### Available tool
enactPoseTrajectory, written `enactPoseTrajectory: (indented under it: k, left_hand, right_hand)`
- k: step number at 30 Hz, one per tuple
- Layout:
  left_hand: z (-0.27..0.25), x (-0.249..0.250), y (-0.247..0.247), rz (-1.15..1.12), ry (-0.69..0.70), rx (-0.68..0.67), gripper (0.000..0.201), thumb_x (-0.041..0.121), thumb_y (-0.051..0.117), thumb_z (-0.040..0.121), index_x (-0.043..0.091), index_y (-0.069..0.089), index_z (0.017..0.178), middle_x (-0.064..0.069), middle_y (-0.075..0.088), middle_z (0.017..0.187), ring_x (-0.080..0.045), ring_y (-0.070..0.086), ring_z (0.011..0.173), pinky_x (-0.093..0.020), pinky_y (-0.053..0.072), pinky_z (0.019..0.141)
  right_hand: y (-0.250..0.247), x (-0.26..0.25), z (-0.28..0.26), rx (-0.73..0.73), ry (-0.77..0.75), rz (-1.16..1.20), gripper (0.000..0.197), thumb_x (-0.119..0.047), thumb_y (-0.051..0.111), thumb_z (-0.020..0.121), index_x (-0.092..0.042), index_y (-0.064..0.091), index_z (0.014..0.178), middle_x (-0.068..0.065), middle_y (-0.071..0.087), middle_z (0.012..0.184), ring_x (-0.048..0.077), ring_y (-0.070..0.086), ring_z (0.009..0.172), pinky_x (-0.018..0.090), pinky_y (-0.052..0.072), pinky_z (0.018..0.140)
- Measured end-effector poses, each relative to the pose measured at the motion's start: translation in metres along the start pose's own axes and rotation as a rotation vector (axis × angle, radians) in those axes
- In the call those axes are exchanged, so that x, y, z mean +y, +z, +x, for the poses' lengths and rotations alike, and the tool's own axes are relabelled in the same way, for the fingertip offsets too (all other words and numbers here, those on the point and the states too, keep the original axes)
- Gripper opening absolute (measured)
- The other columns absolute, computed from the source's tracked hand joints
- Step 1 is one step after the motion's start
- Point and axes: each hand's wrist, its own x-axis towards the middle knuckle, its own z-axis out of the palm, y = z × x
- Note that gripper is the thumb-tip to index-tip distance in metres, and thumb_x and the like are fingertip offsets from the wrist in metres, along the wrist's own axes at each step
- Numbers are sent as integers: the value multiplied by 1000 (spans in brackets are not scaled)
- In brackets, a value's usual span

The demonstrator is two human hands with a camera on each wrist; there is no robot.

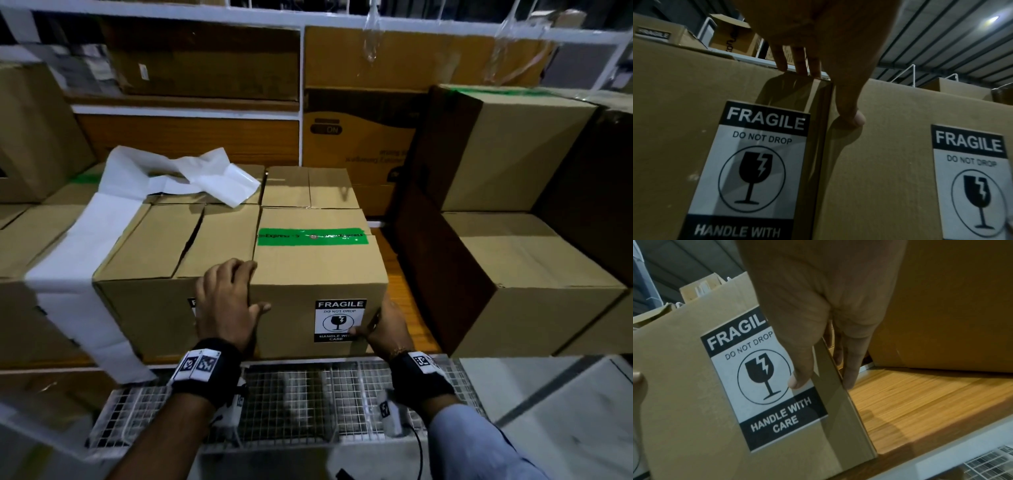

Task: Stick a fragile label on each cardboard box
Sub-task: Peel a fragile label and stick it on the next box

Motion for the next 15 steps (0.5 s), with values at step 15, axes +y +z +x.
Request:
enactPoseTrajectory:
  k: [15]
  left_hand:
    - [17,56,-47,-19,-58,-204,97,42,93,64,38,41,146,-2,40,149,-26,34,139,-49,19,119]
  right_hand:
    - [-66,-41,-5,-283,113,-230,110,-30,96,69,-19,29,155,8,58,144,29,53,134,39,47,104]
